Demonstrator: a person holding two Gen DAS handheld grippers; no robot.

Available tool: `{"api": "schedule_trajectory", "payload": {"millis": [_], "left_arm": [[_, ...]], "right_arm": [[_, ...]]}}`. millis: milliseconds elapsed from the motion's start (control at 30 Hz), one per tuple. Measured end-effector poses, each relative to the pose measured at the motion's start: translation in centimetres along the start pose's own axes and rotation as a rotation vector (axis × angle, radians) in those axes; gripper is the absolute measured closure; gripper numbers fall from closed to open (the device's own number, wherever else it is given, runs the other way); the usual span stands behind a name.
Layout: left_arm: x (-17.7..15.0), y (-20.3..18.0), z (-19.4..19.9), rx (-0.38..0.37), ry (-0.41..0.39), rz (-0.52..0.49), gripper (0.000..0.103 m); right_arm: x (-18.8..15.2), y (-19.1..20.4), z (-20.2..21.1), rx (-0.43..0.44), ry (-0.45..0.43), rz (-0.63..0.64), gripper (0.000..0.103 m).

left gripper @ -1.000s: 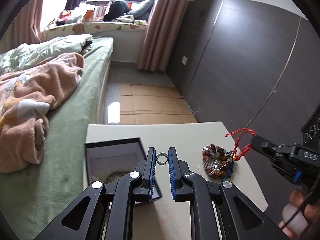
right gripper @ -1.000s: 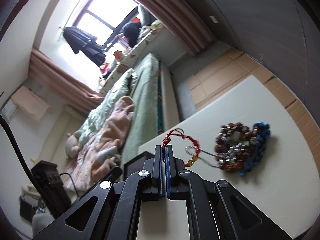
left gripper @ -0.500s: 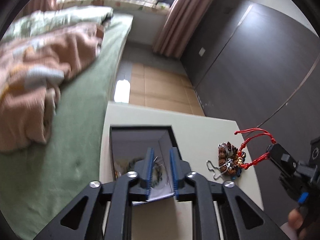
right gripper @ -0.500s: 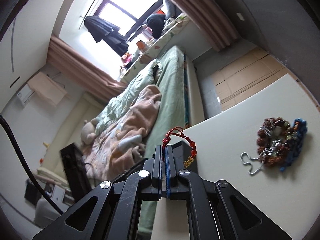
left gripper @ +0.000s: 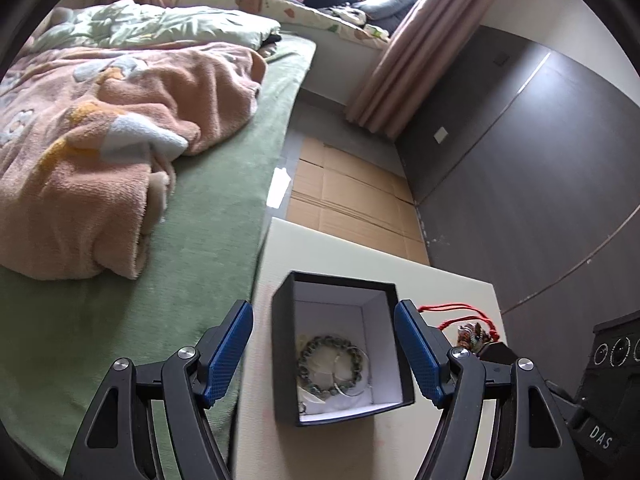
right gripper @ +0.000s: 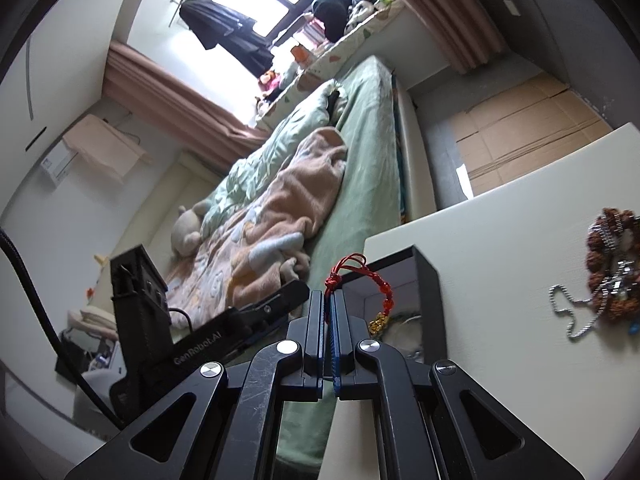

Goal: Organize jewelry
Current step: 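Lower the ring into the black box with left while right drops the red bracelet in, then move both grippers back from the box to the jewelry pile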

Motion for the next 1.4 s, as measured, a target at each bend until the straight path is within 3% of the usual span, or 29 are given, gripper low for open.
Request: {"api": "schedule_trajectory", "payload": {"millis": [100,167,233,1067,1400], "left_arm": [[0.1,0.5,0.0,0.016,-0.005,0.005,0.029],[0.1,0.6,-0.2,0.021,-0.002,0.003,0.029],[0.0,0.4,-0.2,0.024,0.000,0.000,0.029],[-5.0,-9.7,-2.3,-0.022,0.012,-0.194,0.029],[-5.6,-11.6,-3.1,-0.033,-0.003,-0.222,0.029]], "right_arm": [[-0.5,0.3,-1.1,0.005,0.050,0.010,0.091],[-0.7,-0.2,-1.3,-0.020,0.068,-0.006,0.040],[-0.3,-1.0,-0.4,-0.056,0.016,-0.004,0.028],[4.0,-10.0,12.1,-0.260,-0.140,-0.118,0.028],[5.1,-15.0,17.0,-0.378,-0.180,-0.184,0.028]]}}
Point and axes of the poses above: each gripper's, at about its wrist camera, not at the fingertips, and z roughly against the way its jaws point, y to its left, x to its top, the point moved 8 cm from there along -z, roughly the way its jaws point, and after that the axes turned 7 degrees about -y, right-handed, at the moved point
